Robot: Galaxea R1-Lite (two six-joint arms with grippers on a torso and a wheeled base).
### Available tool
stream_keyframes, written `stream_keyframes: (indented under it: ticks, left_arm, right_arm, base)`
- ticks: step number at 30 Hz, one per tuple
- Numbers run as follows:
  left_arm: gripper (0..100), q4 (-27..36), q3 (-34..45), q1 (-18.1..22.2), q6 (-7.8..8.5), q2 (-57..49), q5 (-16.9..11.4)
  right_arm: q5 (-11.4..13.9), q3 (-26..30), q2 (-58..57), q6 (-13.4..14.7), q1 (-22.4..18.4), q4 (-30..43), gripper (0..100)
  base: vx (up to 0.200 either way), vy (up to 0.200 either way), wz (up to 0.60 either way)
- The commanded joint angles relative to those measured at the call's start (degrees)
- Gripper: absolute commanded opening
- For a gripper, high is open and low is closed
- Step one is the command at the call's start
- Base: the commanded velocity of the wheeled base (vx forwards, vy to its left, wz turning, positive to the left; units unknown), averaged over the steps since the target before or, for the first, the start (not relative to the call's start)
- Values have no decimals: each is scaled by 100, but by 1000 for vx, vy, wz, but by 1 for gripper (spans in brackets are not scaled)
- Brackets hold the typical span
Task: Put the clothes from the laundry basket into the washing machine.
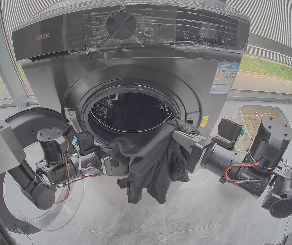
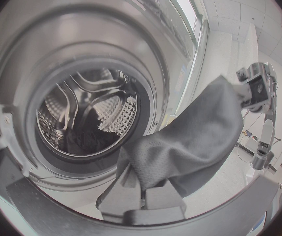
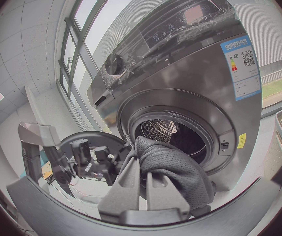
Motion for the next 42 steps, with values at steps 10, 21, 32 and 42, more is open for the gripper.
stream_keyframes:
  ticks: [10,21,32,42]
  left_arm:
    - [0,-289,483,-99,-83,-864,283]
    - [0,-315,184,-187,-250,-873,502]
    - [0,-298,-326,-407,-347,-846,748]
    - [0,-307,-413,-363,-408,-864,871]
  right_arm:
    - [36,217,45,-82,-159,-15,0]
    - [36,428,45,-100,-142,-6,100]
    - [53,990,71,-293,-212,143,100]
    - [53,1491,53,-355,-221,442,100]
  base:
    - [0,0,0]
    - [0,0,0]
    - [0,0,0]
    - [0,0,0]
